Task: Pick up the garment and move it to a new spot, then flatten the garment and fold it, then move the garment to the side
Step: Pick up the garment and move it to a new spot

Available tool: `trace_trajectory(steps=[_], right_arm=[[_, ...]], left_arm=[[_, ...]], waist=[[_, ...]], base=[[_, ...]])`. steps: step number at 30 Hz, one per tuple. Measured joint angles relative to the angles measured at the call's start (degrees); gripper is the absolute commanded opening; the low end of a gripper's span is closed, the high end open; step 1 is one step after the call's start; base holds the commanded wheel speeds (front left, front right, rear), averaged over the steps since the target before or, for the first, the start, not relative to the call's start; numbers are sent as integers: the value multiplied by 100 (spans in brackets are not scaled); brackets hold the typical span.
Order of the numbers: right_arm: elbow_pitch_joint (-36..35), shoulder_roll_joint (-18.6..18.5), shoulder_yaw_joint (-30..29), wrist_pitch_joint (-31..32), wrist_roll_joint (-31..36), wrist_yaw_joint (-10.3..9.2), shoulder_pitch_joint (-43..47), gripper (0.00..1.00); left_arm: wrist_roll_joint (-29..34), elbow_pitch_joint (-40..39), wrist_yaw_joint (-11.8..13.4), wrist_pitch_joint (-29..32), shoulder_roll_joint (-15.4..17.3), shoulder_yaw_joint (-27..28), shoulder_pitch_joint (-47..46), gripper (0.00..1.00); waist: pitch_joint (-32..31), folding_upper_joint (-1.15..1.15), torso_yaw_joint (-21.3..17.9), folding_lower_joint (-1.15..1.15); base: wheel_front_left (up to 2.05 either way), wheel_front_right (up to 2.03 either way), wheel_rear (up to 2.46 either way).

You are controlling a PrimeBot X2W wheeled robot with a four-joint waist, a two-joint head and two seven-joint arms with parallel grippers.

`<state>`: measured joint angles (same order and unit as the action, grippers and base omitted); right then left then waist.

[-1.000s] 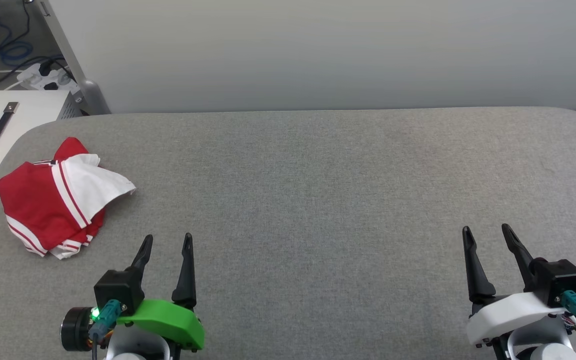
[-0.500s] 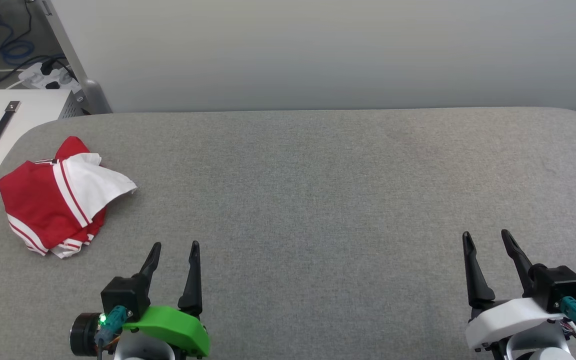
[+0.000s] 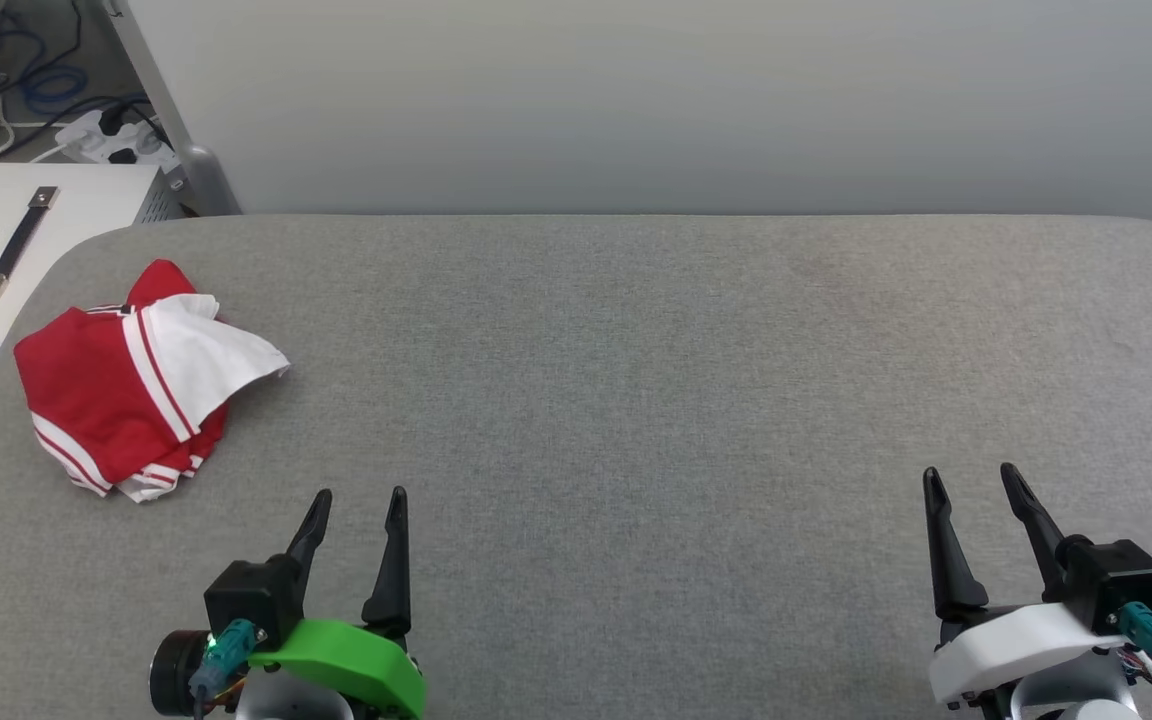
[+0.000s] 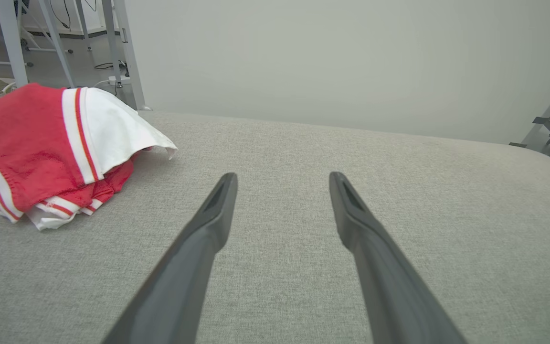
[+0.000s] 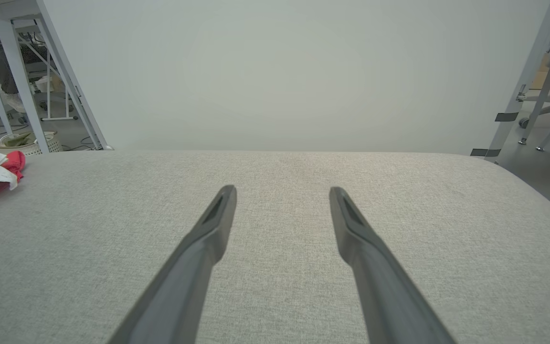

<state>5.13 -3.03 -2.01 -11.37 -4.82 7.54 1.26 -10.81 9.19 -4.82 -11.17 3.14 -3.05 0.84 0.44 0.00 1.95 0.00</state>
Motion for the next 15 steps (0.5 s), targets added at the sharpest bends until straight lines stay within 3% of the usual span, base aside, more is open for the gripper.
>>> trace_trajectory(steps=[15], right_arm=[[15,2,382,-178,-48,0,110,100]], left_arm=[[-187,171,-4,-191,-2,4,-4,100]], waist=[[2,0,811,0]], base=[[0,0,0]])
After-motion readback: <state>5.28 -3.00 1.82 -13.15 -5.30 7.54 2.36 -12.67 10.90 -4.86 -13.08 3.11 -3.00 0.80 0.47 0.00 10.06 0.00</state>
